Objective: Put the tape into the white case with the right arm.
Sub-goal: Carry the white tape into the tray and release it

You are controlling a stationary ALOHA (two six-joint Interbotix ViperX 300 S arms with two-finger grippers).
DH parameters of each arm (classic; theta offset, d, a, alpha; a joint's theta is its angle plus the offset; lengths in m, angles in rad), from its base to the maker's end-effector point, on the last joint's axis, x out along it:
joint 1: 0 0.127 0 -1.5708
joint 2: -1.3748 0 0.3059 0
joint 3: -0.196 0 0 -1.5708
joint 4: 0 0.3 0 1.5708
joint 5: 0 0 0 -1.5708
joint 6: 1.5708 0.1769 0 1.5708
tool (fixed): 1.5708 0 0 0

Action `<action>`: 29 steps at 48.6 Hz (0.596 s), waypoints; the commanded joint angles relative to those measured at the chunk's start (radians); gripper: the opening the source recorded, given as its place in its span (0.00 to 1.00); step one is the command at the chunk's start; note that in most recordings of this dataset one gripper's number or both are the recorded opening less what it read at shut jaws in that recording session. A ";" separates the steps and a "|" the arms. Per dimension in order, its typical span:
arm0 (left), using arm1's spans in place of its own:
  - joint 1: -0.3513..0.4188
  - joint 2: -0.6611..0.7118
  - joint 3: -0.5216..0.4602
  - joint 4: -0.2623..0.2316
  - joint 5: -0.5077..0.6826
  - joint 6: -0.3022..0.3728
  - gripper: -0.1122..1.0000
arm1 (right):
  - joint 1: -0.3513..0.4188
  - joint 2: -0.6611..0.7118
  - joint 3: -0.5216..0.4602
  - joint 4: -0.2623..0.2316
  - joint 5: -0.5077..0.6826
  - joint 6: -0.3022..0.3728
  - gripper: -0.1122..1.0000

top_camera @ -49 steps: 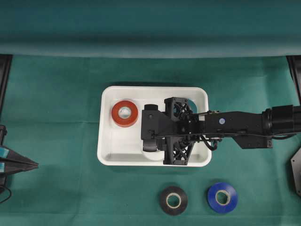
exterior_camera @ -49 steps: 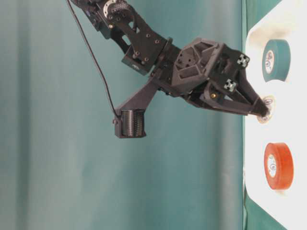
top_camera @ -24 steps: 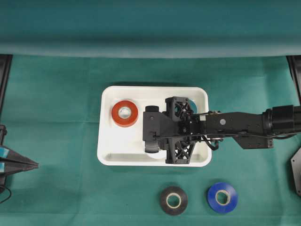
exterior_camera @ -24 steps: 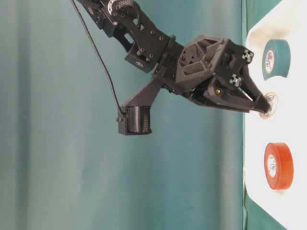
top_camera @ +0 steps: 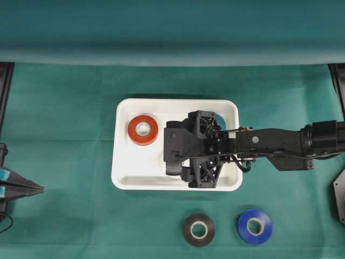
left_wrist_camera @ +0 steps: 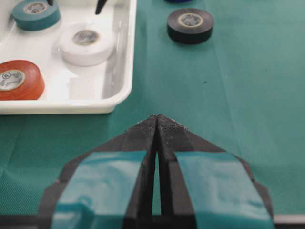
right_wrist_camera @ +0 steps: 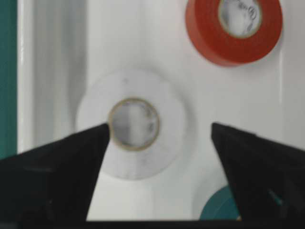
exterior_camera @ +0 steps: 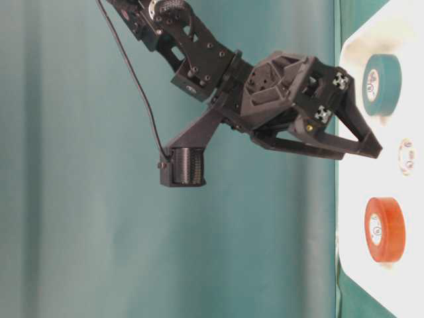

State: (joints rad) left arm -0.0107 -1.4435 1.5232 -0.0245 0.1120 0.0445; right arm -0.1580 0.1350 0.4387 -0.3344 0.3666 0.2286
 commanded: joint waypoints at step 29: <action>0.000 0.009 -0.012 0.002 -0.011 0.002 0.10 | 0.025 -0.155 0.071 0.000 0.028 0.005 0.76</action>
State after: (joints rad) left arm -0.0123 -1.4419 1.5232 -0.0230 0.1120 0.0445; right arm -0.1335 0.0445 0.4924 -0.3344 0.3881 0.2286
